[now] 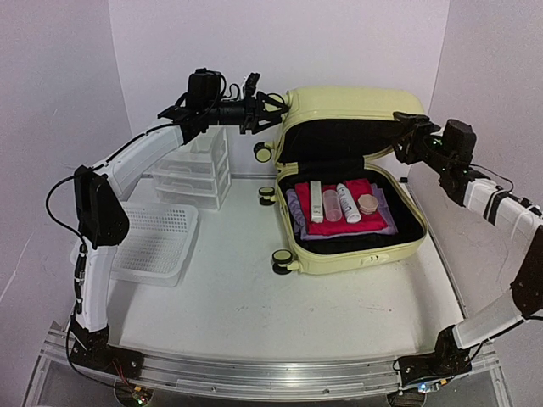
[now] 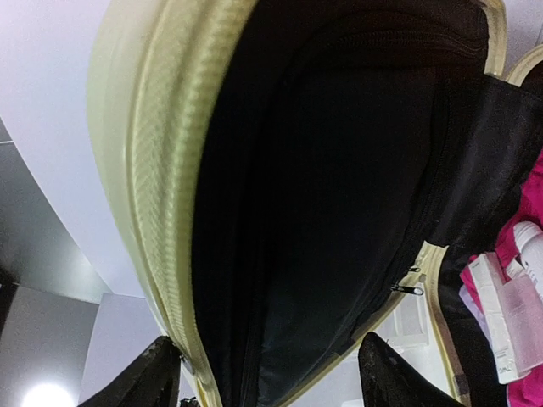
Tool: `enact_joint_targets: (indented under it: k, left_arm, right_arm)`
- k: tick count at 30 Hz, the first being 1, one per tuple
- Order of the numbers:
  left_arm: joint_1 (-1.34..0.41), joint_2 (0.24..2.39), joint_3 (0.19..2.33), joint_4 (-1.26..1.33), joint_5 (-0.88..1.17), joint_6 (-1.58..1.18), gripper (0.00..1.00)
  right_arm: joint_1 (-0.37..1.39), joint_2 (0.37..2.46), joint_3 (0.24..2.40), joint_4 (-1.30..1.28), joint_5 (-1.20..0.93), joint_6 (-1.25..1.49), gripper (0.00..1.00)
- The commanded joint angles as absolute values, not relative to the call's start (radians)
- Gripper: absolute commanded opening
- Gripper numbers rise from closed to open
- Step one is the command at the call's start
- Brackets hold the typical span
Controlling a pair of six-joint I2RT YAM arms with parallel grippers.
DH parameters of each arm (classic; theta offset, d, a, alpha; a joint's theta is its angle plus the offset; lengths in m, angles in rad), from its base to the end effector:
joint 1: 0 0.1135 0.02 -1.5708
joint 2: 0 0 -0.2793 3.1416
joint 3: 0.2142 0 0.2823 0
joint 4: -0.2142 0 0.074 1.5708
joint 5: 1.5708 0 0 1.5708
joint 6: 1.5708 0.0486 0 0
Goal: Open, take out, and arrange the luggage
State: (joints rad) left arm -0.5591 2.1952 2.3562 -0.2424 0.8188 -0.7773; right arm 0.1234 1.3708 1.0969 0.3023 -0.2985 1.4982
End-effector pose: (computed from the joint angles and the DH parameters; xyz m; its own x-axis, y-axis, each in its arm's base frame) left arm 0.4498 -0.3233 0.4348 -0.7360 -0.1046 -0.6688 0.6498 0.1678 -0.7414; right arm 0.3622 0.0593 0.3738 -0.4062 0.9102 -0.0808 -0.0578 0.0627 0.9964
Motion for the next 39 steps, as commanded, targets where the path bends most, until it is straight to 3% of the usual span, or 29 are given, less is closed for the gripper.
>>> enact_joint_targets:
  k: [1, 3, 7, 12, 14, 15, 16, 20, 25, 32, 39]
  left_arm:
    - [-0.522, 2.169, 2.376, -0.157, 0.781, -0.799, 0.24]
    - [-0.522, 2.172, 2.376, -0.156, 0.784, -0.803, 0.24]
    - [-0.522, 2.169, 2.371, -0.153, 0.787, -0.796, 0.23]
    - [-0.522, 2.164, 2.355, -0.153, 0.771, -0.792, 0.23]
    - [-0.522, 2.169, 2.362, -0.152, 0.766, -0.793, 0.25]
    - [-0.523, 2.169, 2.366, -0.152, 0.763, -0.781, 0.37]
    - [-0.522, 2.162, 2.359, -0.151, 0.762, -0.764, 0.43]
    - [-0.52, 2.074, 2.264, -0.152, 0.733, -0.665, 0.68]
    - [-0.507, 1.882, 2.03, -0.177, 0.591, -0.491, 0.83]
    - [-0.521, 1.714, 1.759, -0.274, 0.444, -0.383, 0.86]
    - [-0.694, 1.861, 1.68, -0.229, 0.335, -0.48, 0.88]
  right_arm:
    - [0.124, 1.406, 1.169, 0.425, -0.253, 1.579, 0.7]
    - [0.127, 1.416, 1.187, 0.427, -0.244, 1.583, 0.67]
    - [0.127, 1.44, 1.224, 0.427, -0.226, 1.608, 0.47]
    - [0.127, 1.456, 1.27, 0.426, -0.19, 1.593, 0.41]
    - [0.13, 1.468, 1.281, 0.43, -0.147, 1.598, 0.25]
    - [0.133, 1.492, 1.301, 0.456, -0.103, 1.607, 0.04]
    - [0.135, 1.505, 1.318, 0.465, -0.08, 1.604, 0.0]
    - [0.136, 1.566, 1.436, 0.443, -0.003, 1.512, 0.0]
    - [0.136, 1.653, 1.593, 0.436, 0.065, 1.349, 0.0]
    - [0.133, 1.803, 1.846, 0.371, 0.089, 1.094, 0.0]
    - [0.122, 1.941, 2.124, 0.233, 0.053, 0.964, 0.0]
